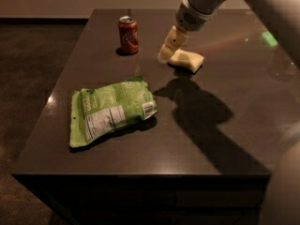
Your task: Move coke can near green rice chip bag
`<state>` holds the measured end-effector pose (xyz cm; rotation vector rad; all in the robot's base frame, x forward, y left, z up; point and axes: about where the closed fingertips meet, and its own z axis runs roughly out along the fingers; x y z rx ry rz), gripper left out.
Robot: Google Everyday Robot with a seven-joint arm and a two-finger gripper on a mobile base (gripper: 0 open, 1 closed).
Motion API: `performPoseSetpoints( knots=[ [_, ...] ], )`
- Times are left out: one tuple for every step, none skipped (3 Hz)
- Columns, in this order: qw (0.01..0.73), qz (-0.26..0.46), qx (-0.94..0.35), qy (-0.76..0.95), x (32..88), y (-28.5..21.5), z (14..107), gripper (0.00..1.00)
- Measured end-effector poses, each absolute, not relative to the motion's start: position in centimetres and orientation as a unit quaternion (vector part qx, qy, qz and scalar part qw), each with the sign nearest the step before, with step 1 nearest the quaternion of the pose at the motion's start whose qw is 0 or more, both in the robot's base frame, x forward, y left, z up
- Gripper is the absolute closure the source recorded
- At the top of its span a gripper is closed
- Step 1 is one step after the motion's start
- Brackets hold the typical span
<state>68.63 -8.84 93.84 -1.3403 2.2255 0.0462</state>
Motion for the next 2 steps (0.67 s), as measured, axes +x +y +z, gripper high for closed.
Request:
performPoseSetpoints(
  knots=[
    [0.276, 0.027, -0.471, 0.837, 71.8, -7.1, 93.1, 0.0],
    [0.289, 0.039, -0.448, 0.845, 74.7, -4.6, 92.5, 0.0]
  ],
)
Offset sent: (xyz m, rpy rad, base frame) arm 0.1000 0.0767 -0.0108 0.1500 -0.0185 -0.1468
